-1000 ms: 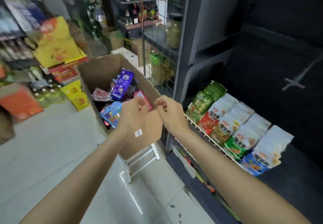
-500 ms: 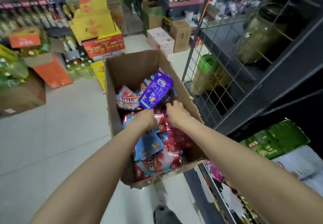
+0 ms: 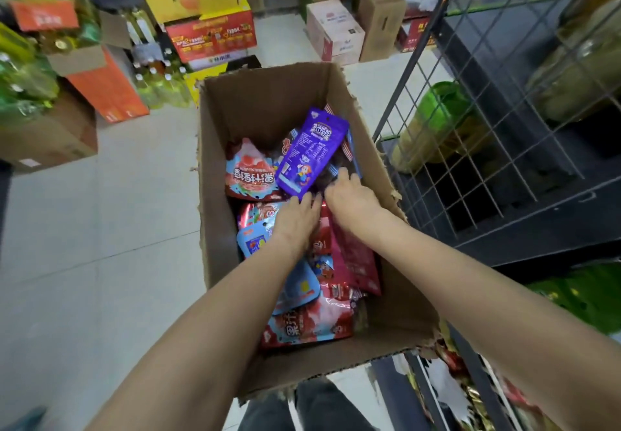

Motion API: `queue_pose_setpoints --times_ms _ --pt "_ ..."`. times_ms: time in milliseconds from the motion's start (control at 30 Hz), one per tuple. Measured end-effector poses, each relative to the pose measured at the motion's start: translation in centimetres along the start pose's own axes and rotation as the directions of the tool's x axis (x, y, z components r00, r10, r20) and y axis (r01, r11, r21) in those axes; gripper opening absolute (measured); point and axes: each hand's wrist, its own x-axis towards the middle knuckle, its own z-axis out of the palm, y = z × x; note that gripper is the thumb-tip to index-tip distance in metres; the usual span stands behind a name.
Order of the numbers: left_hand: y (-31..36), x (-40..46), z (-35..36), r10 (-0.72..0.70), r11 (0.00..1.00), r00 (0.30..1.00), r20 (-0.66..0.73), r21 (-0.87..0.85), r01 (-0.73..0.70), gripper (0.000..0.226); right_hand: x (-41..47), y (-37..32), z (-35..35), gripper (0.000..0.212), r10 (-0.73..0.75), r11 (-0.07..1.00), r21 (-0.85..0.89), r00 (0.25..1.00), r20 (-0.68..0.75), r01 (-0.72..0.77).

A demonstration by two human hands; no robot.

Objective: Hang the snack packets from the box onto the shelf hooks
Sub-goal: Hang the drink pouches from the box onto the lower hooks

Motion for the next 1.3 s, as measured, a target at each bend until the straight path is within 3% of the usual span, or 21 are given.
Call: queue_pose_setpoints --times_ms 133,200,433,533,633,800,900,967,1067,1133,1233,1300 --pt "-0.4 -0.6 -1.2 -0.109 0.956 0.992 -0.058 -0.279 0.088 0.038 -0.7 0.0 -0.3 0.032 0.007 0.994 0.105 1.000 0.029 -0.010" --pt "-0.9 -1.4 -2.5 -0.150 0.945 0.985 -0.090 -0.306 0.116 0.024 -1.6 0.4 -1.3 0.029 0.045 0.975 0.218 0.999 0.012 -0.047" --pt "-2.4 -5.1 -4.6 -0.251 0.922 0.923 -0.292 -0.361 0.137 0.029 -5.5 1.3 -5.2 0.019 0.120 0.908 0.419 0.965 -0.231 -0.013" --pt "-2.6 -6.9 -6.6 -0.334 0.858 0.869 -0.366 -0.500 0.119 0.033 -8.4 1.1 -6.2 0.015 0.236 0.847 0.531 0.890 -0.389 0.007" --pt "-2.9 -9.1 -9.2 -0.353 0.823 0.796 -0.492 -0.568 0.015 0.027 -11.8 0.3 -7.3 0.022 0.380 0.749 0.662 0.803 -0.458 0.023" --pt "-2.8 -15.1 -13.0 -0.341 0.835 0.671 -0.658 -0.540 -0.106 0.031 -18.8 -2.0 -9.0 0.017 0.638 0.560 0.819 0.566 -0.522 0.124" --pt "-2.0 -19.3 -14.1 -0.439 0.696 0.615 -0.655 -0.681 -0.229 0.035 -23.3 -2.9 -9.2 0.014 0.800 0.411 0.896 0.404 -0.443 0.169" --pt "-0.9 -21.7 -14.8 -0.469 0.612 0.633 -0.616 -0.743 -0.270 0.038 -26.2 -3.1 -8.8 0.009 0.886 0.273 0.938 0.325 -0.332 0.212" --pt "1.5 -24.4 -15.5 -0.380 0.611 0.672 -0.635 -0.718 -0.333 0.062 -30.5 -2.6 -7.8 0.005 0.964 0.044 0.942 0.232 -0.126 0.331" --pt "3.5 -25.4 -15.5 -0.289 0.583 0.680 -0.674 -0.687 -0.433 0.069 -33.6 -1.8 -7.1 0.004 0.977 -0.069 0.910 0.214 -0.022 0.409" --pt "7.3 -26.9 -15.8 -0.145 0.419 0.695 -0.704 -0.680 -0.601 0.037 -38.0 -1.1 -5.7 0.010 0.976 -0.108 0.915 0.218 0.022 0.389" --pt "10.5 -28.1 -15.9 -0.073 0.295 0.721 -0.689 -0.706 -0.644 0.028 -40.9 -1.0 -4.3 0.006 0.981 -0.088 0.924 0.194 0.016 0.372"
